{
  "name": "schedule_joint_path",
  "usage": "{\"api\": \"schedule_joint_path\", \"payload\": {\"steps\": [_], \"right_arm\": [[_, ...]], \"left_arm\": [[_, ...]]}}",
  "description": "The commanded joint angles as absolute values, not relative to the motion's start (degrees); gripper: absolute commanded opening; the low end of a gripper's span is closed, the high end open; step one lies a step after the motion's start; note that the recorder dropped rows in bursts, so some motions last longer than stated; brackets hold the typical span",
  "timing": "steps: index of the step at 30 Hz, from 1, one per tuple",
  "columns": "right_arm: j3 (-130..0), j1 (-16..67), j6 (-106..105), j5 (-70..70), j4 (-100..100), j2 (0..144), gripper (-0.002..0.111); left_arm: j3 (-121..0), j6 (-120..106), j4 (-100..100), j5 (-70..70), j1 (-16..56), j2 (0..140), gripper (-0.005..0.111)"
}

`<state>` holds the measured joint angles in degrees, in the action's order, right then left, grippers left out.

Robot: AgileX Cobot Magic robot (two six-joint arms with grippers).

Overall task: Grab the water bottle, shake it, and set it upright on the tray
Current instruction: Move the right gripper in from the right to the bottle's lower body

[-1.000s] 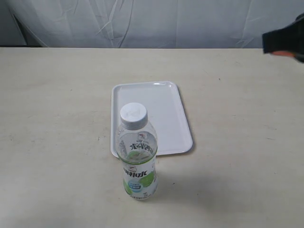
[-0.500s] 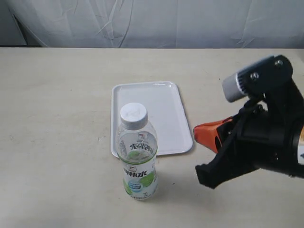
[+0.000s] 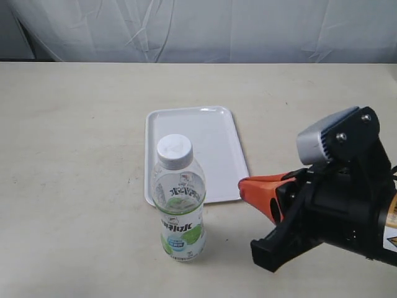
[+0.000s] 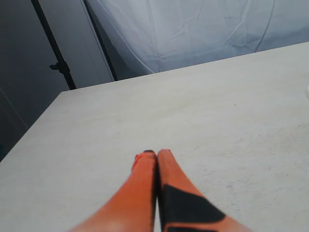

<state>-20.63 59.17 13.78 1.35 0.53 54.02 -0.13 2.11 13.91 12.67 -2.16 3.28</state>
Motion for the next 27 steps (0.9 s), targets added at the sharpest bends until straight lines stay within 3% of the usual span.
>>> {"api": "schedule_joint_path", "payload": {"steps": [1,4,6,9,13,16,22,27], "right_arm": [[-20.4,59.4,14.1,2.0,-1.5,54.8,-0.001],[-20.4,59.4,14.1,0.0,-1.5,57.3,-0.001],[-20.4,59.4,14.1,0.0,-1.6,59.0,0.006],[-20.4,59.4,14.1,0.0,-1.7,61.8,0.027],[-20.4,59.4,14.1,-0.4,-3.1,64.4,0.064],[-20.4,60.8,13.3,0.6,-2.0,66.2,0.080],[-20.4,66.8,13.2,12.8,2.2,70.8,0.081],[-20.6,66.8,8.4,20.4,-7.6,78.1,0.081]], "left_arm": [[0.0,2.6,14.2,11.9,-2.2,3.0,0.000],[0.0,2.6,14.2,11.9,-2.2,3.0,0.000],[0.0,2.6,14.2,11.9,-2.2,3.0,0.000],[0.0,2.6,14.2,11.9,-2.2,3.0,0.000],[0.0,2.6,14.2,11.9,-2.2,3.0,0.000],[0.0,2.6,14.2,11.9,-2.2,3.0,0.000],[0.0,2.6,14.2,11.9,-2.2,3.0,0.000],[0.0,2.6,14.2,11.9,-2.2,3.0,0.000]]}}
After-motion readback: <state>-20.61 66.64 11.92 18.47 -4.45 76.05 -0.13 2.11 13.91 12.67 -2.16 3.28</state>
